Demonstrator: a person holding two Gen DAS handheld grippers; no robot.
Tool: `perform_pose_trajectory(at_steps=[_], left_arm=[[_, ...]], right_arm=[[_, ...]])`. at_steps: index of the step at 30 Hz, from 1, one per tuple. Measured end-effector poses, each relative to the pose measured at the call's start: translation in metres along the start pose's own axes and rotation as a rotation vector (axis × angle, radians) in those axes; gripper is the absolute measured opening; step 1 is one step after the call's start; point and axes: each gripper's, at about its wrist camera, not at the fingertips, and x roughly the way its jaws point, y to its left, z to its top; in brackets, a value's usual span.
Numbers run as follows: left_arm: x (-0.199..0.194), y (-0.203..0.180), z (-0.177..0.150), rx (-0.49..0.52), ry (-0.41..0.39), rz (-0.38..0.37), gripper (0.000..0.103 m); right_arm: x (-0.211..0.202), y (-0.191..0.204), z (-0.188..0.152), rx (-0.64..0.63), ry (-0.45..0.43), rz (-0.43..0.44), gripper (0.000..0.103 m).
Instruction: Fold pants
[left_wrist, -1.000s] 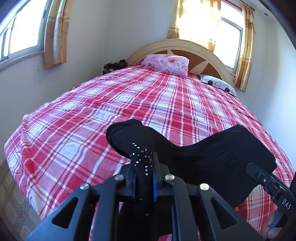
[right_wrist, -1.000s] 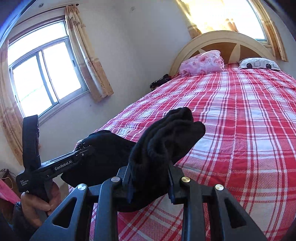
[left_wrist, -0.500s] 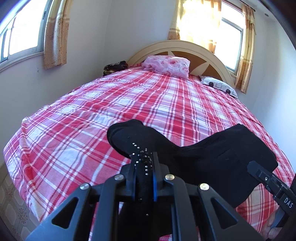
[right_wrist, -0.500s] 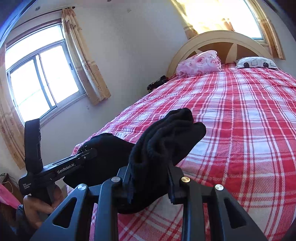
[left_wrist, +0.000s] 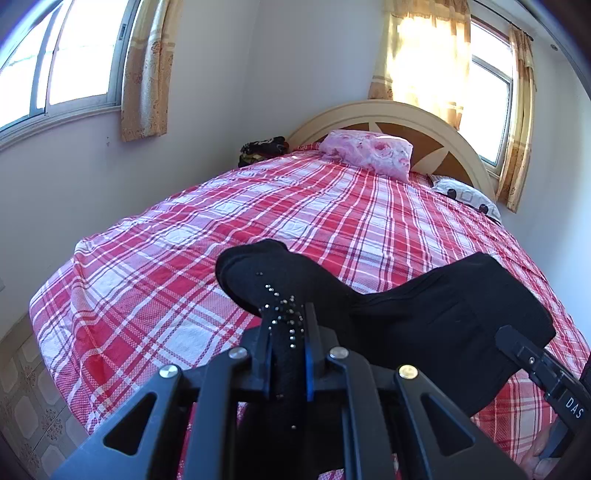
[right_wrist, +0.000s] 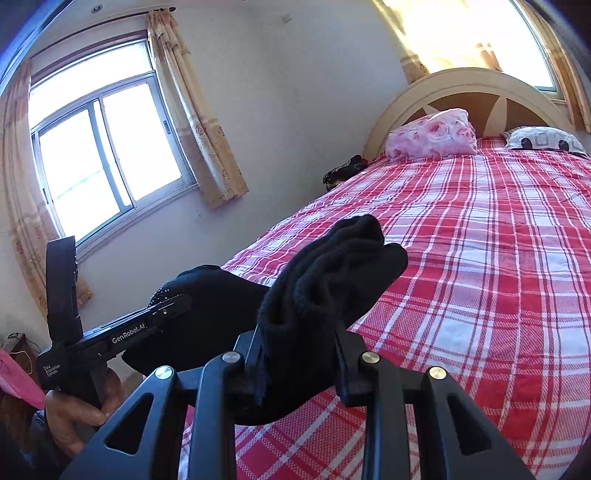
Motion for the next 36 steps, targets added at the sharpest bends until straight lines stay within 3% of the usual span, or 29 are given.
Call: perform_pose_trajectory(at_steps=[10,14,19,24,36], left_arm=[[0.012,-0.006,-0.008,0.001,0.016,-0.008,0.013],[0.017,-0.005,-0.013,0.008,0.009,0.034,0.013],[0.041,0.002,-0.029,0.005,0.082,0.11,0.013],[0.051,0.008,-0.036,-0.007,0.113,0.124,0.013],[0.059,0.014,-0.041,-0.003,0.14,0.136,0.013]], right_arm=[[0.008,-0.017,-0.01,0.021,0.025,-0.033,0.03],[0.024,-0.028,-0.012,0.015,0.035,-0.04,0.03],[0.053,-0.043,-0.025,0.019,0.114,-0.107,0.03],[0.061,-0.066,-0.041,0.071,0.146,-0.136,0.03],[0.069,-0.033,-0.028,-0.1,0.122,-0.192,0.03]])
